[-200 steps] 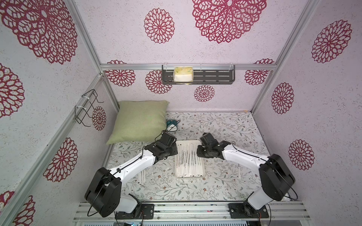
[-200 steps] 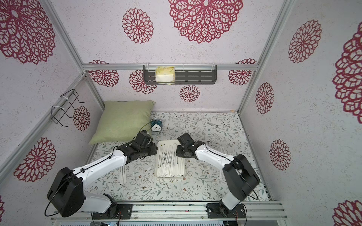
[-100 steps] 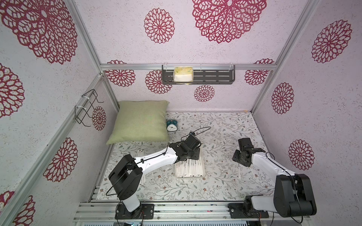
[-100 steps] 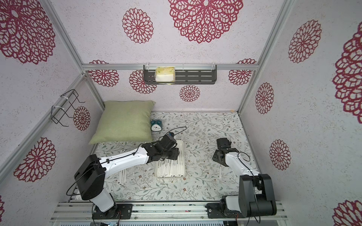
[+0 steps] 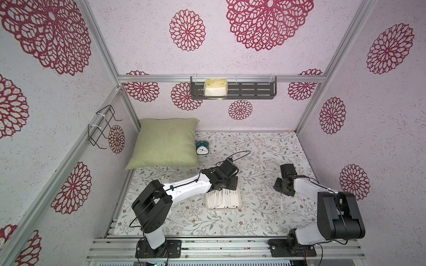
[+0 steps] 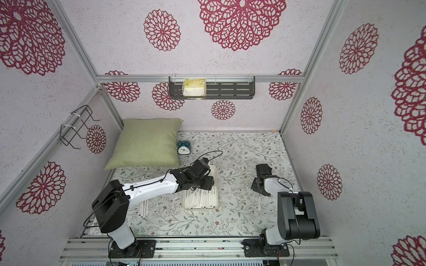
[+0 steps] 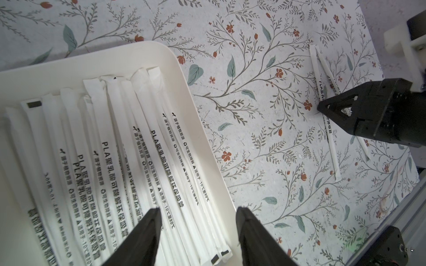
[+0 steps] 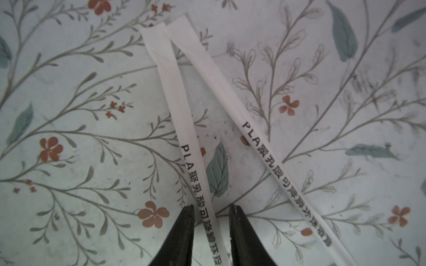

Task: Put the straws into the storage box
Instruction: Pick up the straw from the center of the board, then place the straw in the storage box.

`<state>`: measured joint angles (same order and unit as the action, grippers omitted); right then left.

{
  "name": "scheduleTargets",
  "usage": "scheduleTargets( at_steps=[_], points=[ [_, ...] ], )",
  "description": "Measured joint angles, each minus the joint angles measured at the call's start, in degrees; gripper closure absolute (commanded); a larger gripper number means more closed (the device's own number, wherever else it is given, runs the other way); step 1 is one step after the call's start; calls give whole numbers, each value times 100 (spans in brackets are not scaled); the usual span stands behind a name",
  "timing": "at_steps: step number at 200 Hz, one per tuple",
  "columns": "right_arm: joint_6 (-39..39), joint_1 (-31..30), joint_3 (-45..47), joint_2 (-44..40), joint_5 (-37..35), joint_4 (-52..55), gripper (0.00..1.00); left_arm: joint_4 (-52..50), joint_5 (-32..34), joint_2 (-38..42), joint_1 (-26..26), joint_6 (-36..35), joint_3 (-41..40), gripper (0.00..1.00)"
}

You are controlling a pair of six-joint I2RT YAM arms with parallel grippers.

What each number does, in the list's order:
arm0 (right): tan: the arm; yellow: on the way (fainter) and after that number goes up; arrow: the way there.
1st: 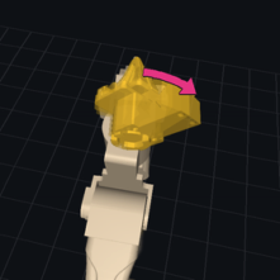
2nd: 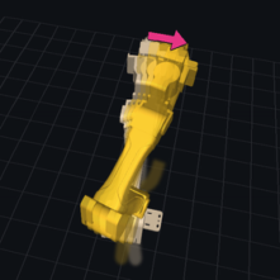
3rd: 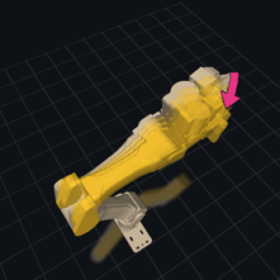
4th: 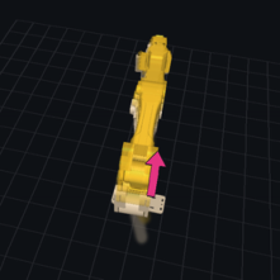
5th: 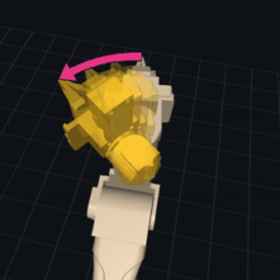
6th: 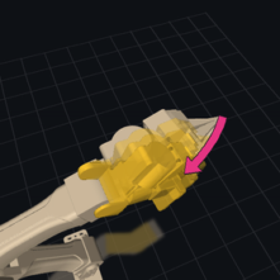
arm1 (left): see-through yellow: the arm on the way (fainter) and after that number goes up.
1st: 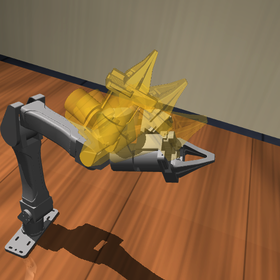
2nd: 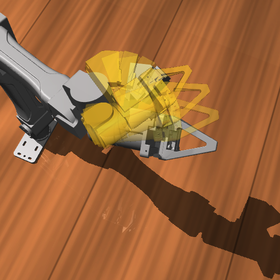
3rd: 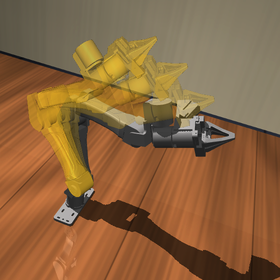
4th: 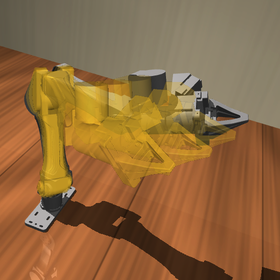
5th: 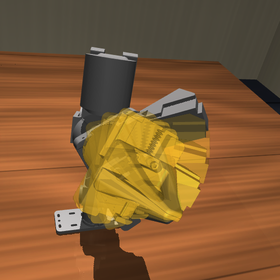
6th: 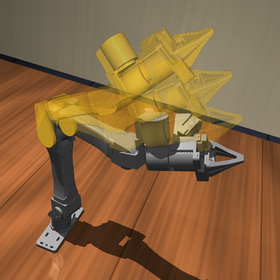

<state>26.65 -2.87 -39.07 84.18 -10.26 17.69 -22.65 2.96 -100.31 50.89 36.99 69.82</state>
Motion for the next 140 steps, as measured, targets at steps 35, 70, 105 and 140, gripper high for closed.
scheduleTargets(
  at_steps=[35, 70, 105, 140],
  points=[
    [-173, -291, -59, -11, 20, 63, 94, 107, -68, 13, -70, -28, -136, 41],
    [-243, -1357, -861, -72, 308, 824, 95, 164, -92, 387, -431, -13, -570, 41],
    [157, -2448, -1965, -133, 944, 940, 95, 273, -87, 1189, -1084, 122, -1119, 41],
    [623, -3449, -2389, 98, 999, 807, 95, 358, 2, 1620, -1355, 251, -1375, 41]
  ],
)
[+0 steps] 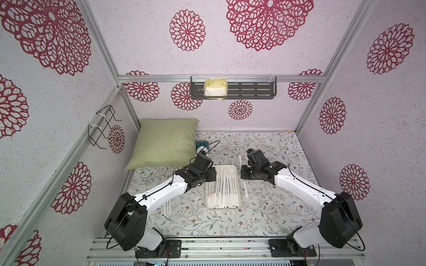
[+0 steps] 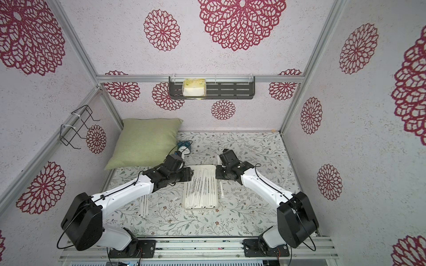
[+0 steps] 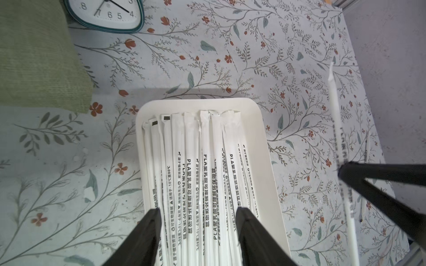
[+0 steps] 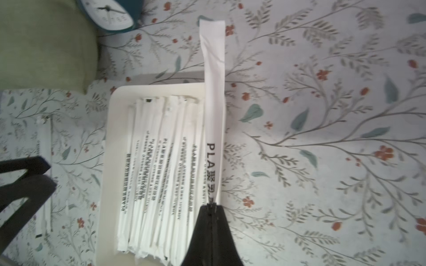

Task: Put the straws into the storage box
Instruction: Place the straw in the storage box.

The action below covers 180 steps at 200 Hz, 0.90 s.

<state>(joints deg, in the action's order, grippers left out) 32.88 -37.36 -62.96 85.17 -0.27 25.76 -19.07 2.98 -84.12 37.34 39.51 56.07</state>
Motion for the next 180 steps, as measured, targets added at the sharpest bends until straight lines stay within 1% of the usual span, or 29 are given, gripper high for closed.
scheduleTargets(
  at_steps=[15, 38, 70, 125, 140, 164, 180],
  points=[
    [140, -254, -94, 317, -129, -103, 95, 7, -13, 11, 0, 46, -39, 41],
    [402, -415, -61, 754, -437, -212, 95, 9, -59, 9, 0, 109, -76, 41],
    [721, -485, 166, 988, -772, -455, 94, 44, -98, -2, 0, 140, -76, 41],
    [881, -507, 221, 1410, -896, -789, 92, 44, -109, -66, 0, 146, -79, 41],
    [872, -514, 227, 1488, -905, -791, 89, 46, -107, -66, 0, 146, -92, 41],
    [885, -533, 225, 1545, -940, -793, 80, 68, -109, -66, 0, 146, -131, 41],
    [861, -577, 203, 1543, -990, -758, 76, 85, -107, -66, 0, 146, -149, 41]
  ],
)
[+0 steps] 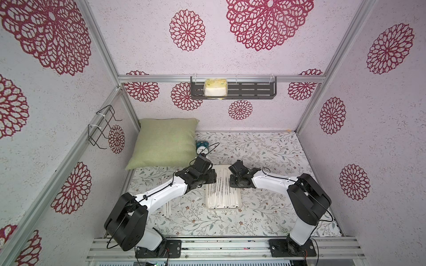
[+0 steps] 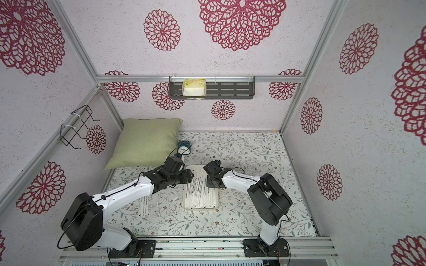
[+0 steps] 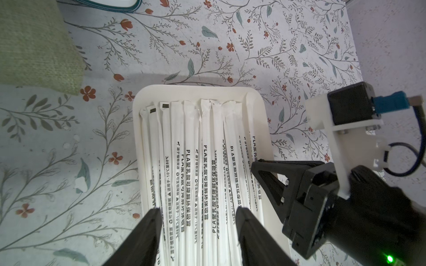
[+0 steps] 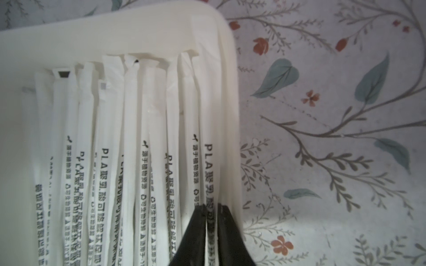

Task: Put the straws into the storage box
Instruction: Place the straw in the storage box, then pick up the straw from the center of the board.

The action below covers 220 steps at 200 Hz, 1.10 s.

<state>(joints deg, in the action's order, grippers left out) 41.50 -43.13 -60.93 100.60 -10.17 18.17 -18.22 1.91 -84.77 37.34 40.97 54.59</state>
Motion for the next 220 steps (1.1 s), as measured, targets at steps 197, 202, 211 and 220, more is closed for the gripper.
scheduleTargets(
  at_steps=[197, 202, 211, 220],
  points=[
    [-1307, 4616, 1510, -1784, -804, 544, 30, -96, -131, 409, -656, -798, 87, 40],
    [-1309, 4636, 1510, -1757, -861, 527, 29, -87, -170, 409, -713, -798, 76, 40],
    [-1314, 4656, 1513, -1738, -968, 487, 29, -79, -269, 409, -793, -796, 72, 40],
    [-1333, 4690, 1510, -1735, -1082, 437, 27, -59, -348, 409, -855, -796, 72, 40]
  ],
)
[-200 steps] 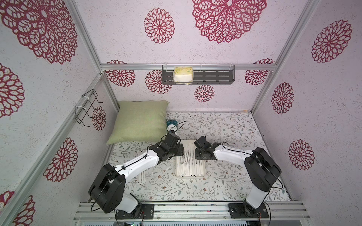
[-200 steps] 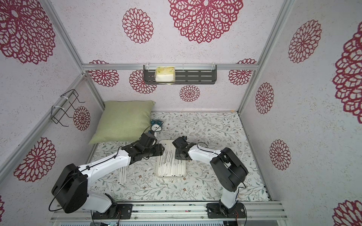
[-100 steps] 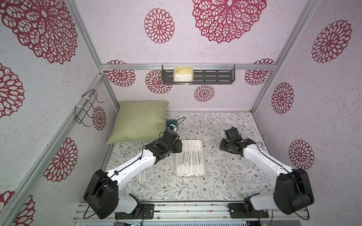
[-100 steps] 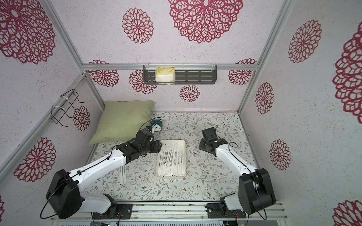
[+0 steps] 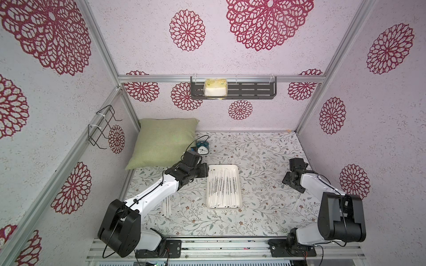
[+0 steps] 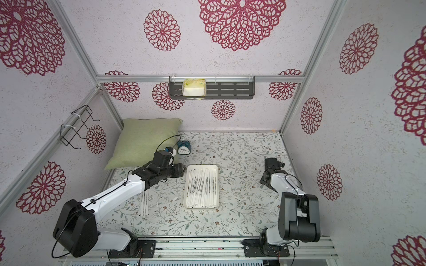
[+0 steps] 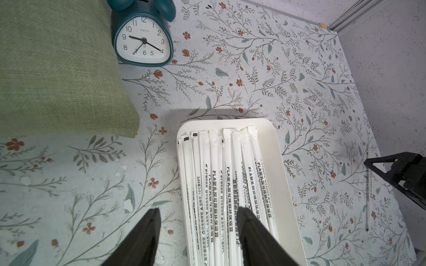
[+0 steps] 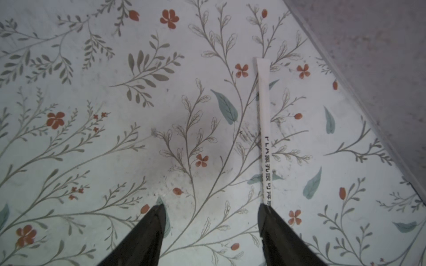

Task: Put the straws into the storage box
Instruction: Pick up the straw from the center of the board.

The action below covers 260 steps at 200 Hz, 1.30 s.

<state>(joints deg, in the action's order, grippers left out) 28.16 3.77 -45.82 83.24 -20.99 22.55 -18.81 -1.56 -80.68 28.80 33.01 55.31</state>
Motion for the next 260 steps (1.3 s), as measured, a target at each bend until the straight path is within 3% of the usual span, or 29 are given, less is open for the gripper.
scheduleTargets(
  at_steps=[32, 97, 113, 138, 157, 211, 260],
  points=[
    [-22, 203, 2, 157, -304, -138, 22, -20, -348, -94, -35, 76, 44, 41],
    [46, 599, 389, 577, -225, -804, 24, -391, -807, -568, 66, 302, 542, 41],
    [79, 634, 387, 669, -168, -1016, 35, -387, -804, -579, 131, 385, 588, 41],
    [138, 654, 369, 767, 39, -1294, 66, -380, -800, -649, 240, 533, 592, 41],
    [173, 636, 426, 739, 221, -1449, 79, -385, -800, -713, 293, 621, 595, 41],
    [142, 175, 643, 442, 308, -1252, 91, -509, -682, -734, 299, 579, 796, 41],
    [197, -820, 708, 57, 531, -726, 97, -553, -428, -323, 260, 474, 457, 41]
  ],
)
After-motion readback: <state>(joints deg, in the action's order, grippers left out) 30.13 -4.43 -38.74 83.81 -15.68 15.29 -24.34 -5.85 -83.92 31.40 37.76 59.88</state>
